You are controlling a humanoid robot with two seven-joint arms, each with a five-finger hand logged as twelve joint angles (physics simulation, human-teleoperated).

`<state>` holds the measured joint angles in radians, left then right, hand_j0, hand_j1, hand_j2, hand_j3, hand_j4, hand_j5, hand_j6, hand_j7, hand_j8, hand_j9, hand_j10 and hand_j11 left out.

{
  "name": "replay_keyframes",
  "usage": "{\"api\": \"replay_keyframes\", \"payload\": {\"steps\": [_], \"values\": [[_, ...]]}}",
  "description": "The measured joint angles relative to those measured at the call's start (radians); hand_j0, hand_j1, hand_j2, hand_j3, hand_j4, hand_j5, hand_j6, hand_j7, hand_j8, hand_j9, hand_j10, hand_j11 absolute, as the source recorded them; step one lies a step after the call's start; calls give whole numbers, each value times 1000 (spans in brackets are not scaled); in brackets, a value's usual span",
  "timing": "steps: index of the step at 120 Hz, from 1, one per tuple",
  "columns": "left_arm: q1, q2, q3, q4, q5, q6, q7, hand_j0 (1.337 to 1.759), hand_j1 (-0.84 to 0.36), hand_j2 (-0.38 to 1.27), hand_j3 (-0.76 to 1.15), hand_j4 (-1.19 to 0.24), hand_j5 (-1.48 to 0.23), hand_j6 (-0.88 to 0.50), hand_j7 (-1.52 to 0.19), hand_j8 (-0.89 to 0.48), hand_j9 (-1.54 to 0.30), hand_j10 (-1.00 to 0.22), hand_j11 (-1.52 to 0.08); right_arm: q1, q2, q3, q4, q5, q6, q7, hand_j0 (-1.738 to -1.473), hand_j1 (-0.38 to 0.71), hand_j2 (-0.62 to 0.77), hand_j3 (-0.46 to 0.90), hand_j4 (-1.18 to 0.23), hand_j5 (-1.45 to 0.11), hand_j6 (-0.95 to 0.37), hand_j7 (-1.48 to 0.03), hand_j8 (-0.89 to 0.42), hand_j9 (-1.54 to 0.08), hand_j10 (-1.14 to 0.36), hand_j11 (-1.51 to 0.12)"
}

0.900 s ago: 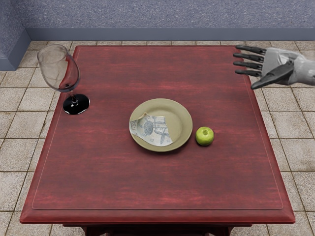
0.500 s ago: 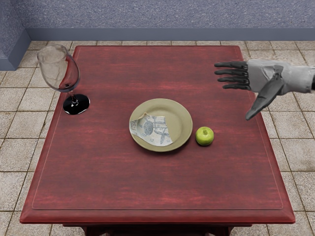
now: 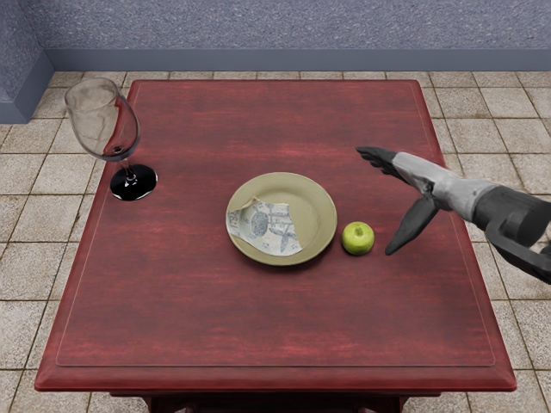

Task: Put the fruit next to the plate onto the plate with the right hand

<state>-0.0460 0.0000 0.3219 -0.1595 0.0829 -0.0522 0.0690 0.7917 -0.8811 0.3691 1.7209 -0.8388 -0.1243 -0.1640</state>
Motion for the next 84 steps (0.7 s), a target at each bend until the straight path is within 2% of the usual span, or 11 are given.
{"api": "replay_keyframes", "payload": {"steps": [24,39,50,61,66,74,84], "values": [[0,0,0,0,0,0,0,1658,55,49,0,-245,-318,-245,-318,-245,-318,-245,-318,-95,52,-29,8,-128,-152,-7,-1658,-245,-15,0,-91,-116,-93,-115,-92,-116,-91,-115],[1,0,0,0,0,0,0,1658,55,49,0,-245,-318,-245,-318,-245,-318,-245,-318,-113,77,-33,9,-180,-181,-53,-1658,-193,-23,0,-135,-172,-136,-172,-135,-172,-134,-172],[1,0,0,0,0,0,0,1658,55,49,0,-245,-318,-245,-318,-245,-318,-245,-318,-109,95,-34,9,-202,-183,-117,-1658,-167,-28,0,-157,-201,-158,-200,-157,-200,-156,-200],[0,0,0,0,0,0,0,1658,55,49,0,-245,-318,-245,-318,-245,-318,-245,-318,-80,122,-34,9,-214,-179,-228,-1658,-150,-30,0,-170,-218,-172,-218,-171,-218,-170,-218],[1,0,0,0,0,0,0,1658,55,49,0,-245,-318,-245,-318,-245,-318,-245,-318,-69,133,-34,9,-217,-181,-266,-1658,-144,-31,0,-175,-224,-177,-224,-176,-224,-175,-224],[1,0,0,0,0,0,0,1658,55,49,0,-245,-318,-245,-318,-245,-318,-245,-318,-64,152,-34,9,-225,-191,-303,-1658,-133,-33,0,-184,-237,-186,-236,-185,-237,-184,-237],[0,0,0,0,0,0,0,1658,55,49,0,-245,-318,-245,-318,-245,-318,-245,-318,-74,180,-35,9,-254,-237,-325,-1658,-118,-36,0,-197,-253,-198,-252,-197,-252,-196,-252]]}}
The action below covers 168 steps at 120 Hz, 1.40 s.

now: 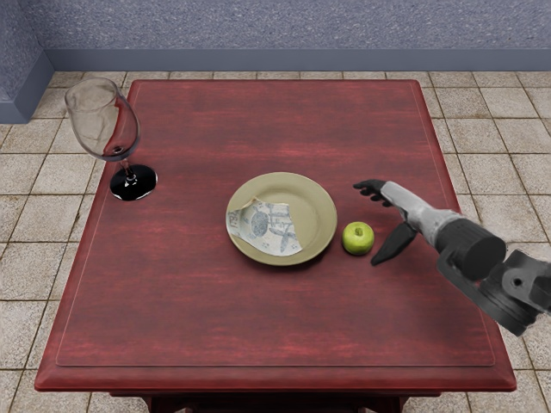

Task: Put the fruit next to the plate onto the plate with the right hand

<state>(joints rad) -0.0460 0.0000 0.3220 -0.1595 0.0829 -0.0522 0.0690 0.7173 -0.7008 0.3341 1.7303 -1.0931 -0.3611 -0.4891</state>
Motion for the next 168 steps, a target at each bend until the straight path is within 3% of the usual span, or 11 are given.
{"api": "replay_keyframes", "payload": {"steps": [60,127,168], "values": [[1,0,0,0,0,0,0,1658,55,49,0,-245,-318,-245,-318,-245,-318,-245,-318,-35,85,-85,0,-79,-225,-21,-1658,18,-59,0,-309,-400,-310,-400,-310,-400,-309,-400],[1,0,0,0,0,0,0,1658,55,49,0,-245,-318,-245,-318,-245,-318,-245,-318,-45,95,-94,0,-91,-250,-20,-1658,201,-59,0,-463,-607,-466,-603,-463,-606,-463,-606],[1,0,0,0,0,0,0,1658,55,49,0,-245,-318,-245,-318,-245,-318,-245,-318,-38,90,-90,0,-94,-248,-20,-1657,280,237,0,-610,-834,-503,-813,-412,-832,-571,-829]]}}
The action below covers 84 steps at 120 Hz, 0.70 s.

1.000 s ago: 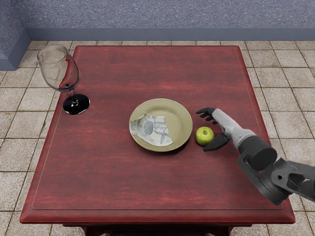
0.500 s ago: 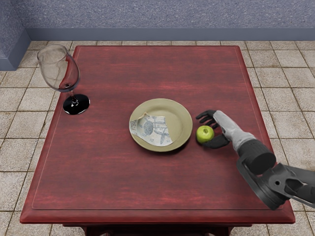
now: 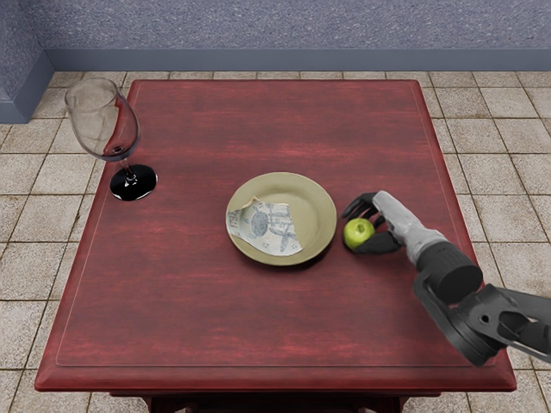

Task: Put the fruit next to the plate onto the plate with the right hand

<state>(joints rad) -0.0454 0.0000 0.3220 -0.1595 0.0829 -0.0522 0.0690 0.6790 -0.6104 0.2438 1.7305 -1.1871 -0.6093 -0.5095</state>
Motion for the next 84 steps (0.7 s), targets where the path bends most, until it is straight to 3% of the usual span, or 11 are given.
{"api": "replay_keyframes", "payload": {"steps": [22,50,84], "values": [[-1,0,0,0,0,0,0,1658,55,49,0,-245,-318,-245,-318,-245,-318,-245,-318,33,-39,28,0,24,24,0,-1658,303,365,1,-641,-884,-534,-857,-429,-880,-585,-873],[-1,0,0,0,0,0,0,1658,55,49,0,-245,-318,-245,-318,-245,-318,-245,-318,52,-61,227,0,152,308,5,-1658,332,422,1,-652,-914,-514,-878,-405,-900,-567,-890],[0,0,0,0,0,0,0,1658,55,49,0,-245,-318,-245,-318,-245,-318,-245,-318,56,42,357,-1,245,529,10,-1658,373,520,1,-680,-978,-508,-926,-391,-951,-556,-933]]}}
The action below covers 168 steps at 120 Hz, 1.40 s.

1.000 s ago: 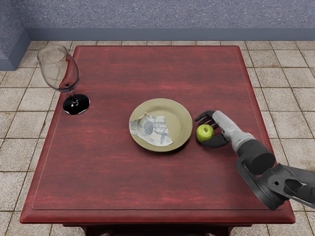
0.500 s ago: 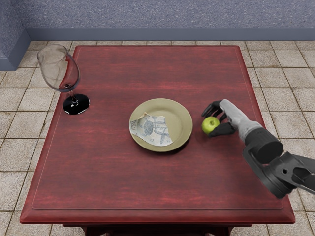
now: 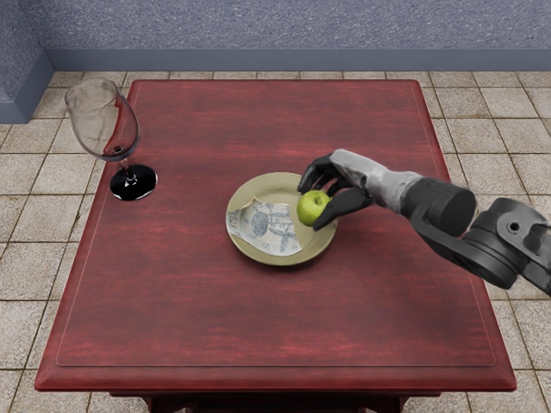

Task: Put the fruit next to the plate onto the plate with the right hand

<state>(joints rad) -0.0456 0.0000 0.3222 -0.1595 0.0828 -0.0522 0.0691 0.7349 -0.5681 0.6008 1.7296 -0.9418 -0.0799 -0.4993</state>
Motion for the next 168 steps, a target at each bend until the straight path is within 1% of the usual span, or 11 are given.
{"api": "replay_keyframes", "payload": {"steps": [28,40,49,62,86,98,111,123,136,149,168], "values": [[0,0,0,0,0,0,0,1658,55,49,0,-245,-318,-245,-318,-245,-318,-245,-318,16,113,10,-20,7,39,-2,-1658,383,542,1,-704,-1049,-476,-972,-343,-1011,-528,-987],[0,0,0,0,0,0,0,1658,55,49,0,-245,-318,-245,-318,-245,-318,-245,-318,18,134,11,-31,5,50,-2,-1658,372,528,0,-700,-1029,-493,-960,-367,-997,-534,-975],[0,0,0,0,0,0,0,1658,55,49,0,-245,-318,-245,-318,-245,-318,-245,-318,25,141,12,-38,3,57,-1,-1658,325,380,0,-641,-922,-497,-870,-388,-897,-527,-882],[0,0,0,0,0,0,0,1658,55,49,0,-245,-318,-245,-318,-245,-318,-245,-318,28,149,12,-50,3,61,0,-1658,228,194,0,-528,-738,-443,-708,-379,-724,-461,-715],[0,0,0,0,0,0,0,1658,55,49,0,-245,-318,-245,-318,-245,-318,-245,-318,31,147,24,-64,33,69,1,-1658,6,50,0,-314,-428,-282,-416,-258,-422,-289,-419],[0,0,0,0,0,0,0,1658,55,49,0,-245,-318,-245,-318,-245,-318,-245,-318,30,112,91,-64,165,152,3,-1658,-114,28,0,-208,-282,-188,-274,-173,-278,-192,-276],[0,0,0,0,0,0,0,1658,55,49,0,-245,-318,-245,-318,-245,-318,-245,-318,25,31,173,-74,397,319,3,-1658,-193,14,0,-137,-185,-126,-180,-117,-183,-128,-181],[0,0,0,0,0,0,0,1658,55,49,0,-245,-318,-245,-318,-245,-318,-245,-318,18,-72,212,-128,666,530,1,-1658,-238,6,0,-97,-131,-91,-128,-85,-129,-92,-129],[0,0,0,0,0,0,0,1658,55,49,0,-245,-318,-245,-318,-245,-318,-245,-318,9,-176,226,-194,892,634,-4,-1658,-267,1,0,-72,-95,-68,-94,-64,-95,-68,-94],[0,0,0,0,0,0,0,1658,55,49,0,-245,-318,-245,-318,-245,-318,-245,-318,-17,-253,225,-239,1028,671,-6,-1658,-284,-2,0,-56,-74,-53,-73,-51,-74,-54,-73],[0,0,0,0,0,0,0,1658,55,49,0,-245,-318,-245,-318,-245,-318,-245,-318,-62,-349,222,-258,1141,687,-7,-1658,-298,-4,0,-43,-57,-41,-57,-40,-57,-42,-57]]}}
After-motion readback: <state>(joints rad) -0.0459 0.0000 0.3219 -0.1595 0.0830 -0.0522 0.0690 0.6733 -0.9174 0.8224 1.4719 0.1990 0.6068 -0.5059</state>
